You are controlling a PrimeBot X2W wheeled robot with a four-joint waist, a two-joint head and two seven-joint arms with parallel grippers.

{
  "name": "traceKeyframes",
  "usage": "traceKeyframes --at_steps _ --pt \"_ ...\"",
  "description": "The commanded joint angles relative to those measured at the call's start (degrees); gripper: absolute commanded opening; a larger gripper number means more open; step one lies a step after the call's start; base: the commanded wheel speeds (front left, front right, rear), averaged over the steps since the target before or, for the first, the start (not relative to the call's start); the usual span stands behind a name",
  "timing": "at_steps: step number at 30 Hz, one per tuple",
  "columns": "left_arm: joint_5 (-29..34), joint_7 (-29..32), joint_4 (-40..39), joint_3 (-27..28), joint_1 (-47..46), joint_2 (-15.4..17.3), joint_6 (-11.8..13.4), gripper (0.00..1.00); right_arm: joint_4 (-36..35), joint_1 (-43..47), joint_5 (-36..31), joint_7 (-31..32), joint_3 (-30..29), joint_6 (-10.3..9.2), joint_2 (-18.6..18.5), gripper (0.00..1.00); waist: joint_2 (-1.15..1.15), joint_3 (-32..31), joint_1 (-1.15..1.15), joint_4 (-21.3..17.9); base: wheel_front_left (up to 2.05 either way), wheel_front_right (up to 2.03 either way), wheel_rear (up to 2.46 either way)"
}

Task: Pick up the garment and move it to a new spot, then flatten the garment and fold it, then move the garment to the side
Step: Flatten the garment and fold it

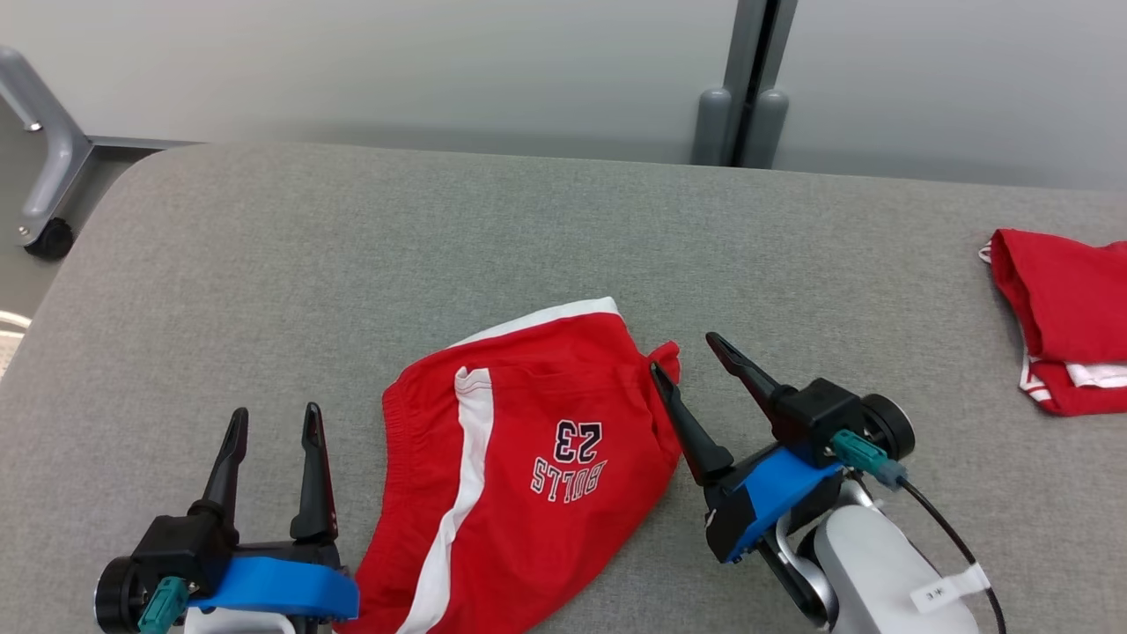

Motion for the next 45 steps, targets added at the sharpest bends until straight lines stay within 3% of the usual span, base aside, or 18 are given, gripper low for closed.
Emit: traceKeyframes --at_steps 1,11,18,19,20,25,37,38,39,45 --pt "-0.24 -0.11 -0.11 -0.14 -0.91 -0.07 -0.16 1.00 0.37 -1.08 0.12 0.00 0.10 0.01 -0.26 1.00 0.00 0.60 0.00 0.72 0.00 0.00 0.00" --pt "-2.13 -0.11 0.39 -2.64 -2.57 -0.09 0.24 1.00 19.64 -9.89 0.27 3.37 5.37 0.01 0.28 1.00 0.00 3.11 0.00 5.65 0.00 0.00 0.00" --pt "-2.73 -0.11 0.64 -3.60 -2.82 -0.08 0.66 1.00 27.47 -12.69 1.41 2.55 6.96 0.01 0.73 0.98 0.00 3.73 0.00 6.72 0.00 0.00 0.00" --pt "-2.73 -0.11 0.65 -3.72 -2.87 -0.08 0.78 1.00 28.45 -13.20 1.71 2.21 7.19 0.01 0.79 0.25 0.00 3.77 0.00 6.79 0.00 0.00 0.00" --pt "-2.71 -0.11 0.71 -3.82 -2.92 -0.08 0.91 1.00 29.39 -13.61 2.09 1.94 7.47 0.01 0.83 0.00 0.00 3.76 0.00 6.80 0.00 0.00 0.00" --pt "-2.53 -0.11 0.87 -3.65 -2.65 -0.08 0.89 1.00 31.89 -16.19 3.47 -1.59 6.16 0.01 0.13 0.00 0.00 2.95 0.00 5.71 0.00 0.00 0.00" --pt "-2.30 -0.11 0.77 -3.55 -1.45 -0.08 0.63 1.00 29.46 -12.08 3.51 -3.57 -3.10 0.01 -8.48 0.00 0.00 0.41 0.00 1.08 0.00 0.00 0.00" --pt "-2.34 -0.11 0.76 -3.64 -1.36 -0.08 0.64 1.00 29.09 -11.53 3.37 -3.58 -3.54 0.01 -8.74 0.24 0.00 0.41 0.00 0.82 0.00 0.00 0.00" --pt "-2.39 -0.11 0.75 -3.72 -1.33 -0.08 0.64 1.00 28.51 -11.23 3.19 -3.59 -4.03 0.01 -8.96 1.00 0.00 0.49 0.00 0.58 0.00 0.00 0.00" --pt "-2.51 -0.12 0.66 -3.41 -1.70 -0.07 0.76 1.00 23.70 -9.20 2.07 -3.60 -5.70 0.01 -9.15 1.00 0.00 0.82 0.00 -0.42 0.00 0.00 0.00"
